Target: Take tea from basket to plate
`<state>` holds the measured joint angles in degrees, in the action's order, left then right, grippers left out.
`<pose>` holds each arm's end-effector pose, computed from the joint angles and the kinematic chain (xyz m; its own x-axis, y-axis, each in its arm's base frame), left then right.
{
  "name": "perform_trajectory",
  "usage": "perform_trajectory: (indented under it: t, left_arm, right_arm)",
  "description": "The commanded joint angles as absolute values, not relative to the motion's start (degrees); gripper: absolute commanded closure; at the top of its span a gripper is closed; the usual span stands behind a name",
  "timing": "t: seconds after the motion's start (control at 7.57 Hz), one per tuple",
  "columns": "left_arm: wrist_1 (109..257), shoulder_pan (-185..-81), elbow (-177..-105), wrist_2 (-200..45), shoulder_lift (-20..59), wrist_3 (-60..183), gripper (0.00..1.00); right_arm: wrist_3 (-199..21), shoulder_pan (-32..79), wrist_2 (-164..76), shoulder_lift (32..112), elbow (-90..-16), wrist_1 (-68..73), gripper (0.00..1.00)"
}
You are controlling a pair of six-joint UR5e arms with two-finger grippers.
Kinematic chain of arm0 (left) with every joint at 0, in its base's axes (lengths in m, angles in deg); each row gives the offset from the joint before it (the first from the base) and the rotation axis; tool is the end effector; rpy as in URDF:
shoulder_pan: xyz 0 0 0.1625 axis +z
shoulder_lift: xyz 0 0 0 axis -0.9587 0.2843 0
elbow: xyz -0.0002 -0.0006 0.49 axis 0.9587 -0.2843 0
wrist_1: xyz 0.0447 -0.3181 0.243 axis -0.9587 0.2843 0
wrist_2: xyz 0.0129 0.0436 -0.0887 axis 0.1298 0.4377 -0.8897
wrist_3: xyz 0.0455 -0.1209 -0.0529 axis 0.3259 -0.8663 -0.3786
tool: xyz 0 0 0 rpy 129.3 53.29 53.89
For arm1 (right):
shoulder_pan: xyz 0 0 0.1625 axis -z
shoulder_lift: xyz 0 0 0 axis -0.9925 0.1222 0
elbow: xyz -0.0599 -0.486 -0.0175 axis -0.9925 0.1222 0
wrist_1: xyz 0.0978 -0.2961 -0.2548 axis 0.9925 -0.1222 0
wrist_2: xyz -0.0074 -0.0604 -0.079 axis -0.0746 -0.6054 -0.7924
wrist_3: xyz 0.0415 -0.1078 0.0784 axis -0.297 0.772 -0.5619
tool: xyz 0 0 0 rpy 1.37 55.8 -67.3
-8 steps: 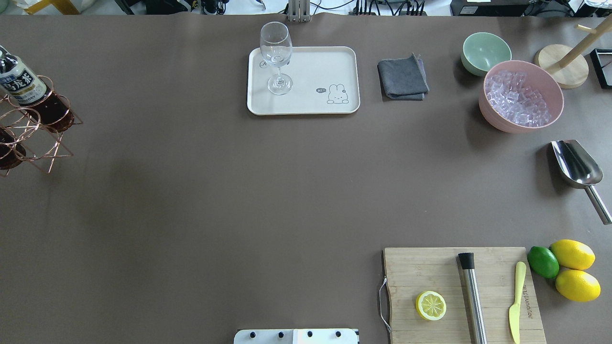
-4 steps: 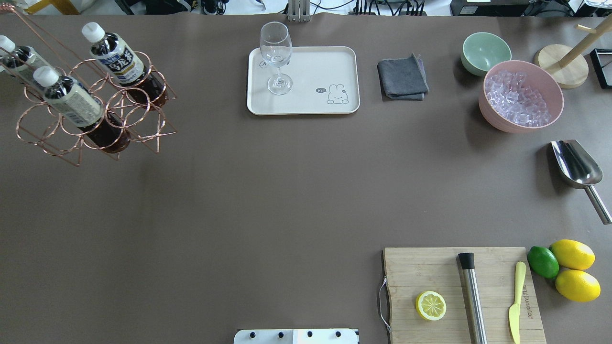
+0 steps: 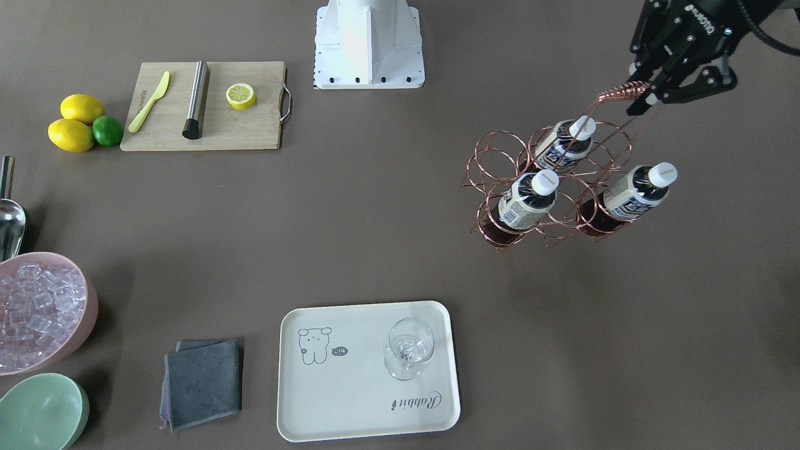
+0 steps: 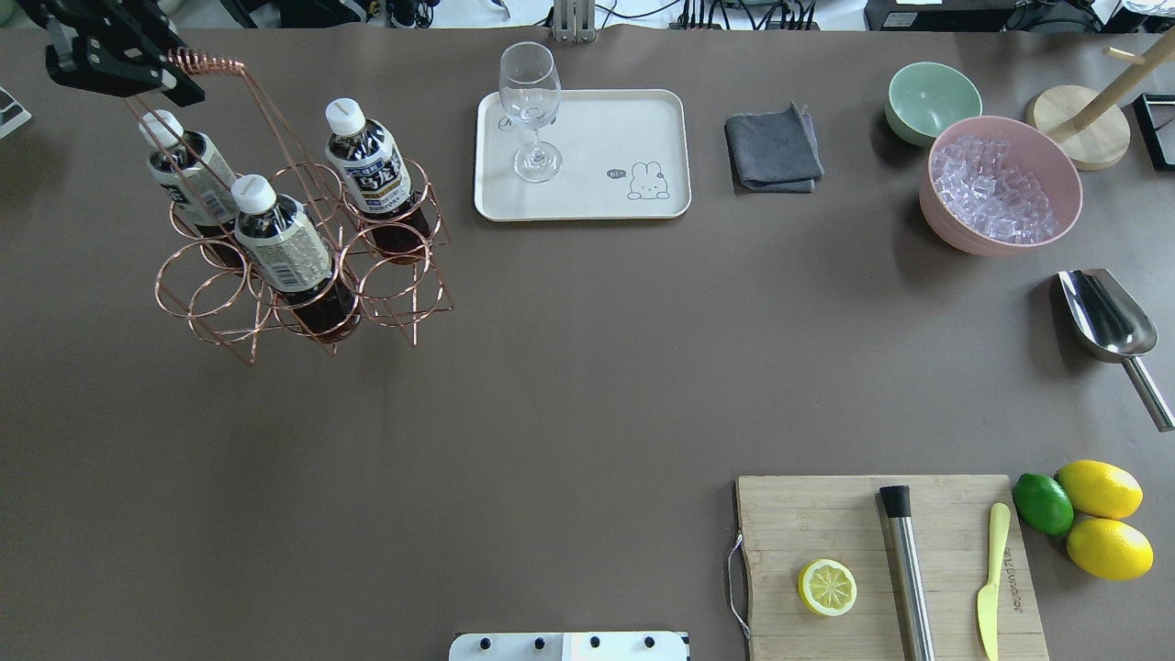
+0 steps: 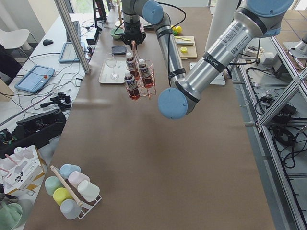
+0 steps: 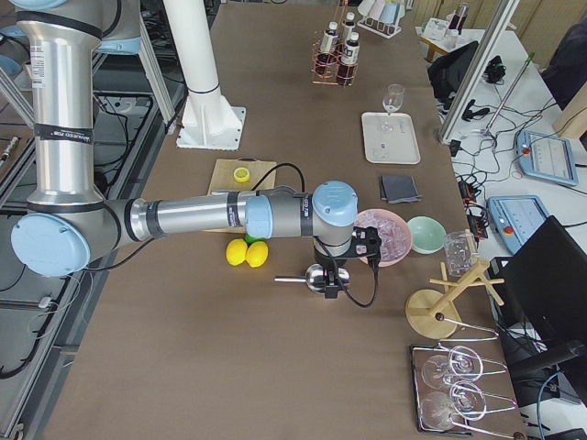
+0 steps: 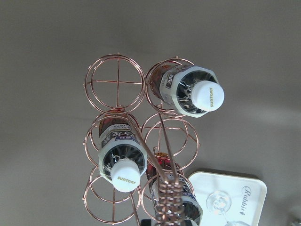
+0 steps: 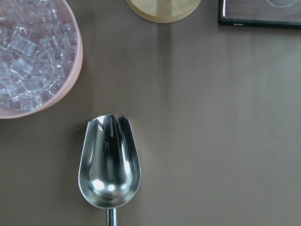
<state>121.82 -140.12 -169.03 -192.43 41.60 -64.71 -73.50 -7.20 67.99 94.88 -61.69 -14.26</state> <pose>0.2042 -0.5539 0.1923 -0.1568 -0.9834 0.0919 0.5463 -0.1638 -0.8214 0.0358 -0.4590 0.6826 0.7060 -0.0397 0.7071 -0.0167 0.9972 0.0728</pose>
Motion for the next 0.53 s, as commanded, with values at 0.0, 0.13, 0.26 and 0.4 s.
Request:
perform_trajectory:
  t: [0.0,0.13,0.26,0.4]
  left_arm:
    - [121.92,-133.09,-165.09,-188.42,48.65,-72.32,1.0]
    - [121.92,-131.07,-162.97,-188.31,51.29,-72.87,1.0]
    - [122.01,-130.0,-160.51,-188.13,54.1,-74.26,1.0]
    - [121.93,-127.91,-158.05,-187.26,56.39,-74.97,1.0]
  right_arm:
    - [-73.45,-7.2,68.08,94.86,-64.17,-14.26,0.0]
    - [-74.32,-7.2,68.51,94.6,-64.96,-14.34,0.0]
    - [-74.33,-7.11,69.21,94.51,-65.58,-14.34,0.0]
    - [-74.33,-6.85,69.13,94.16,-66.46,-14.52,0.0]
